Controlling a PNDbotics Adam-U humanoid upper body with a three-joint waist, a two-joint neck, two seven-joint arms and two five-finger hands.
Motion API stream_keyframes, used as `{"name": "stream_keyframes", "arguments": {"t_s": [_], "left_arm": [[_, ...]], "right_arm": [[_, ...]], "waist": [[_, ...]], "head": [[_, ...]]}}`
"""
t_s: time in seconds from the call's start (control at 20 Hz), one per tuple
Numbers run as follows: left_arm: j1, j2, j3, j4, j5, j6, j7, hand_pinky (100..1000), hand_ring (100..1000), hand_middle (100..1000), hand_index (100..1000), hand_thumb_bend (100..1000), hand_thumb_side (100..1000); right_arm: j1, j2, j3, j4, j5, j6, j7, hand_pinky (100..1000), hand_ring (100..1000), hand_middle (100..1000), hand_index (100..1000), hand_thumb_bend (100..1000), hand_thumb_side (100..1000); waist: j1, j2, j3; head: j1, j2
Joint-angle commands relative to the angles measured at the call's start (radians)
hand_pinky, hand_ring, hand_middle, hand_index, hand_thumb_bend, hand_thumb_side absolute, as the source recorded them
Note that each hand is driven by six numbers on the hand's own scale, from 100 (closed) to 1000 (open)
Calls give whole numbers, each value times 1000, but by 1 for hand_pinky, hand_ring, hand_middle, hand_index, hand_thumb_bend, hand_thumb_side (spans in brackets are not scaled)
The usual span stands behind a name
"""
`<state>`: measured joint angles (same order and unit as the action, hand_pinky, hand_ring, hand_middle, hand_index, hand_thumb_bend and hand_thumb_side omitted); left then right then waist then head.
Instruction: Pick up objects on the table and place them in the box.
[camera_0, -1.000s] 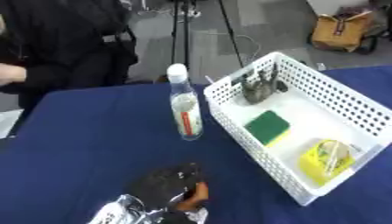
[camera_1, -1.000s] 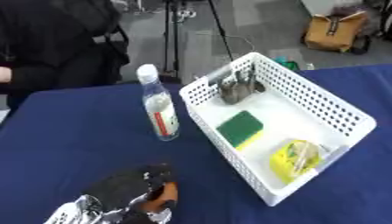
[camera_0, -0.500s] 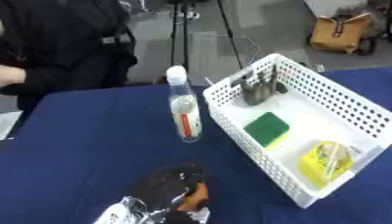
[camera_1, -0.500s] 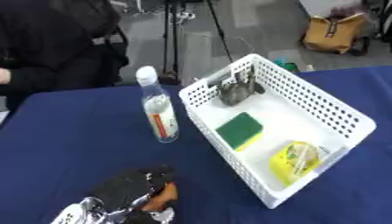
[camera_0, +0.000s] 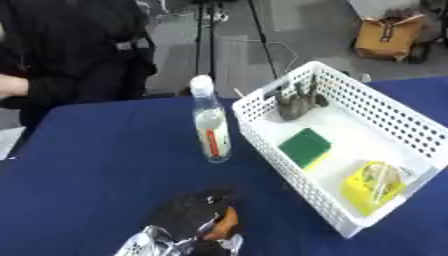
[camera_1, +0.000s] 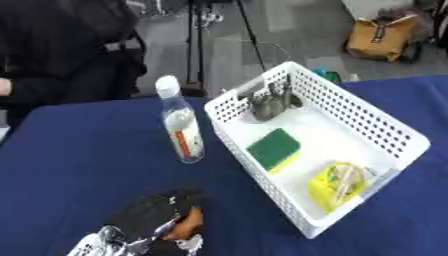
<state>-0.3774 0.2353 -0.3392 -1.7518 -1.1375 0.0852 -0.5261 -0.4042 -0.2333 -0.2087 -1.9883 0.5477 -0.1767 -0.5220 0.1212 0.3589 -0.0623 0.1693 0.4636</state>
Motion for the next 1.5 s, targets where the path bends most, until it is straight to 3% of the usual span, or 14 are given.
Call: {"name": "stream_keyframes", "arguments": {"t_s": [0.05, 0.5, 0.6, 0.65, 0.8, 0.85, 1.0, 1.05, 1.1, 1.15, 1.3, 1.35, 1.5], "left_arm": [[13, 2, -10, 43, 25, 1, -41, 752, 966, 1000, 1000, 100, 1000], [17, 4, -16, 50, 51, 0, -158, 756, 963, 1000, 1000, 100, 1000], [18, 5, -17, 52, 50, 0, -168, 693, 950, 1000, 1000, 100, 1000], [19, 6, -19, 53, 49, 0, -173, 581, 941, 1000, 1000, 100, 1000], [21, 7, -23, 53, 41, -3, -187, 515, 923, 1000, 1000, 100, 1000], [21, 8, -23, 51, 37, -5, -188, 443, 898, 1000, 1000, 100, 956], [22, 8, -24, 48, 25, -10, -190, 437, 895, 1000, 1000, 100, 951], [23, 10, -22, 44, 17, -10, -181, 291, 846, 1000, 1000, 100, 853], [26, 12, -22, 40, 5, -10, -164, 291, 846, 1000, 1000, 100, 853], [28, 13, -22, 38, -7, -10, -144, 213, 808, 1000, 1000, 100, 792], [34, 15, -25, 40, -40, -11, -86, 198, 795, 1000, 1000, 100, 759], [36, 16, -26, 45, -48, -11, -70, 162, 765, 983, 1000, 100, 665], [42, 18, -29, 58, -71, -9, -14, 122, 746, 969, 1000, 100, 612]], "right_arm": [[-11, -13, -3, -12, -10, -2, -1, 658, 530, 506, 671, 100, 848], [-11, -13, -3, -12, -15, -3, -5, 657, 529, 504, 667, 100, 843], [-11, -13, -3, -12, -15, -3, -6, 657, 527, 504, 668, 100, 841], [-11, -13, -3, -12, -16, -3, -7, 657, 527, 504, 668, 100, 840], [-11, -12, -3, -12, -18, -2, -8, 658, 527, 503, 668, 100, 840], [-11, -12, -3, -12, -19, -2, -9, 658, 527, 503, 668, 100, 838], [-11, -12, -3, -12, -20, -2, -9, 658, 527, 503, 668, 100, 838], [-11, -12, -3, -12, -20, -2, -9, 659, 526, 503, 666, 100, 836], [-11, -12, -3, -12, -20, -2, -10, 659, 526, 503, 666, 100, 836], [-12, -12, -3, -12, -20, -2, -10, 659, 526, 503, 665, 100, 834], [-12, -11, -3, -12, -21, -2, -10, 659, 526, 503, 664, 100, 832], [-12, -11, -2, -12, -21, -2, -9, 659, 526, 502, 663, 100, 830], [-14, -11, -2, -12, -22, -2, -9, 659, 526, 502, 663, 100, 829]], "waist": [[-11, -9, -3], [-9, -10, -3], [-9, -10, -3], [-9, -10, -3], [-9, -11, -3], [-9, -11, -2], [-9, -11, -2], [-9, -10, -2], [-9, -10, -2], [-9, -10, -1], [-9, -10, 0], [-10, -10, 0], [-11, -10, 0]], "head": [[3, -6], [4, -3], [4, -2], [4, -2], [5, -1], [5, -1], [5, -1], [4, -1], [4, -1], [4, -2], [4, -3], [4, -4], [3, -7]]}}
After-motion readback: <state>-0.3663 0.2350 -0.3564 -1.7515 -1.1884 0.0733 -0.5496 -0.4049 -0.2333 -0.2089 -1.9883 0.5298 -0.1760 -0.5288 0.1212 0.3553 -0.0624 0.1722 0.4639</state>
